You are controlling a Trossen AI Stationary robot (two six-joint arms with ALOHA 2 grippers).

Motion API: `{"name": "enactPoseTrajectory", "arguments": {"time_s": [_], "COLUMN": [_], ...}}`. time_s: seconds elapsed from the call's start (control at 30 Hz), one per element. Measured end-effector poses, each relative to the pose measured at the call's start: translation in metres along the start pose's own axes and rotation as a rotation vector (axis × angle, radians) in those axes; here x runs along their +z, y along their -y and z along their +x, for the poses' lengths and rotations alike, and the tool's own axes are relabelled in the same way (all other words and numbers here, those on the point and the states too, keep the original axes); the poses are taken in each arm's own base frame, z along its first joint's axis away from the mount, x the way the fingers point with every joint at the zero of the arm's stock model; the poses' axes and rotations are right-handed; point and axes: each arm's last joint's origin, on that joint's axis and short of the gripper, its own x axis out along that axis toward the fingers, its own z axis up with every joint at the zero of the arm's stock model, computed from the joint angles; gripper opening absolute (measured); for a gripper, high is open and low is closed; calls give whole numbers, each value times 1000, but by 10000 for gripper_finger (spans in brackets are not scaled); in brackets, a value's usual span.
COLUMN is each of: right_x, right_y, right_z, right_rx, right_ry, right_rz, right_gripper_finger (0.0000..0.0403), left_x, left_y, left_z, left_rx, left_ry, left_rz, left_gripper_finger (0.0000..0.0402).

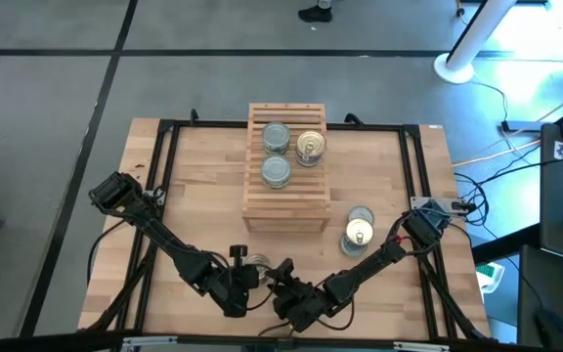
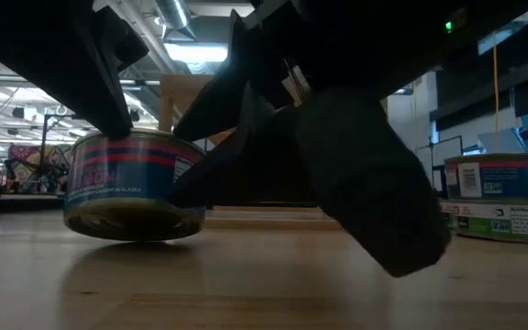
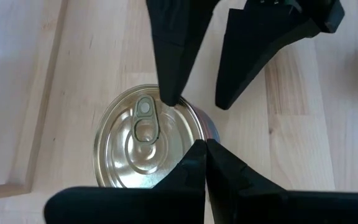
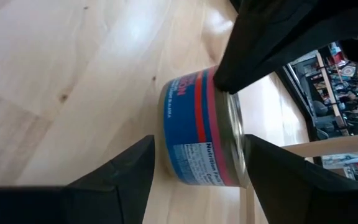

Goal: Stack canned seafood by type on shelf
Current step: Stack the blue tuna can on top of the blue tuna can on the shelf

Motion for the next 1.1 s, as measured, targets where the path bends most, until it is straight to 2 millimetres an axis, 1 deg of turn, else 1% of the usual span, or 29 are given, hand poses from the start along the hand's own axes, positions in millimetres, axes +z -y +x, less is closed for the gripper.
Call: {"name": "enactPoseTrajectory", "arguments": {"time_s": [0.33, 0.6, 0.73, 0.93, 1.1], "right_x": [0, 2, 3, 2, 0], "right_y": [-1, 3, 3, 1, 4], "right_z": [0, 1, 1, 1, 4], "right_rx": [23, -27, -10, 32, 29], "right_ry": [9, 10, 21, 30, 13], "right_rz": [-1, 24, 29, 23, 17], "right_gripper_finger": [244, 297, 313, 315, 313], "left_x": [0, 2, 2, 3, 3], "left_y": [0, 1, 1, 0, -1], "left_z": [0, 0, 0, 1, 1], "left_rx": [0, -12, -12, -8, -8], "left_ry": [0, 18, 18, 17, 17], "left_rz": [0, -11, -10, -18, -26], "left_gripper_finger": [0, 0, 0, 0, 0]}}
